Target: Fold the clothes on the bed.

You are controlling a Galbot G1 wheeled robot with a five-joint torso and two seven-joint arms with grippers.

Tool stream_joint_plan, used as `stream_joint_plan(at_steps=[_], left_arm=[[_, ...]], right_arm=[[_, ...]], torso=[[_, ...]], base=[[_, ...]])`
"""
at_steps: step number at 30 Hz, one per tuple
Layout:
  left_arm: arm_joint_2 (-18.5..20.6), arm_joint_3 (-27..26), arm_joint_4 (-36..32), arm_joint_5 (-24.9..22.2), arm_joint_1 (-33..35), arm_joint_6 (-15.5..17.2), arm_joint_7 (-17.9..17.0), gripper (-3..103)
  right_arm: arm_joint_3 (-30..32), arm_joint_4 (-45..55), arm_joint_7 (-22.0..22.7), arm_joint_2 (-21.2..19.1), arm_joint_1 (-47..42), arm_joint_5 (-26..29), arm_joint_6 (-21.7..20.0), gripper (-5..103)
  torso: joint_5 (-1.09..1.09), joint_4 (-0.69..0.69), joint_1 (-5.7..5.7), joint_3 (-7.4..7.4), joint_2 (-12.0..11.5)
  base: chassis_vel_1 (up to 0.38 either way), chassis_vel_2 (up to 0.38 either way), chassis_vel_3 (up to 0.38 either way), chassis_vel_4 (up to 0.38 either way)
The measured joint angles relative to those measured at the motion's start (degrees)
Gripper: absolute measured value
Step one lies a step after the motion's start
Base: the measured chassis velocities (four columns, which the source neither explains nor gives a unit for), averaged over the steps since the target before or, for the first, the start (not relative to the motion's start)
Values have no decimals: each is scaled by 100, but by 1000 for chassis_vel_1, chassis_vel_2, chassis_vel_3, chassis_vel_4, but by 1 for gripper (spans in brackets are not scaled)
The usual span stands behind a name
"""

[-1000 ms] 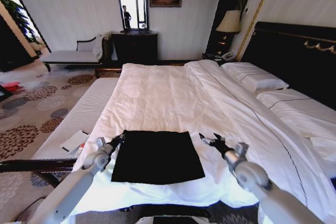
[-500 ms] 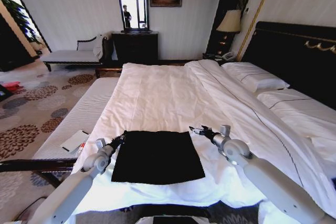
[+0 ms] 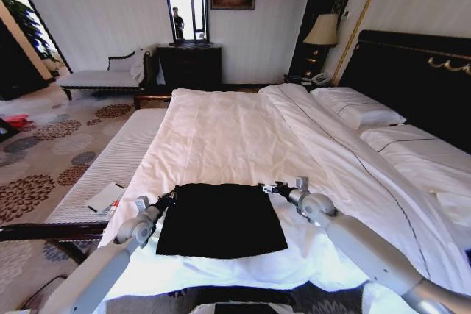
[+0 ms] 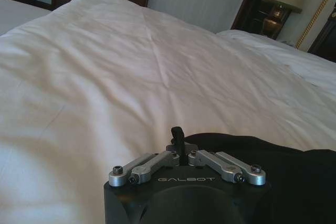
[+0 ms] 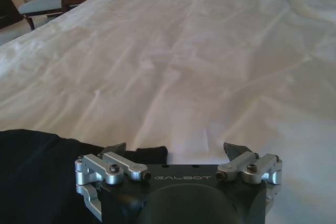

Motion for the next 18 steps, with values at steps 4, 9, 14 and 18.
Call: stream_joint_plan(at_steps=[4, 9, 14, 18], left_arm=[[-2, -2, 0, 29, 16, 0, 7, 2], [-16, -7, 0, 32, 26, 0, 13, 2], [-20, -9, 2, 41, 41, 0, 31, 2], [-5, -18, -18, 45, 66, 0, 37, 2]], right_arm=[[-3, -51, 4, 13, -26, 5, 20, 100], [-41, -25, 41, 64, -50, 173, 22, 100], [-111, -78, 63, 170, -1, 267, 18, 100], [-148, -174, 52, 205, 41, 281, 22, 100]], torso=[[0, 0, 0, 0, 0], [0, 0, 0, 0, 0], [-1, 1, 0, 0, 0], [0, 0, 0, 0, 0]], base=[[0, 0, 0, 0], [0, 0, 0, 0], [0, 0, 0, 0], [0, 0, 0, 0]])
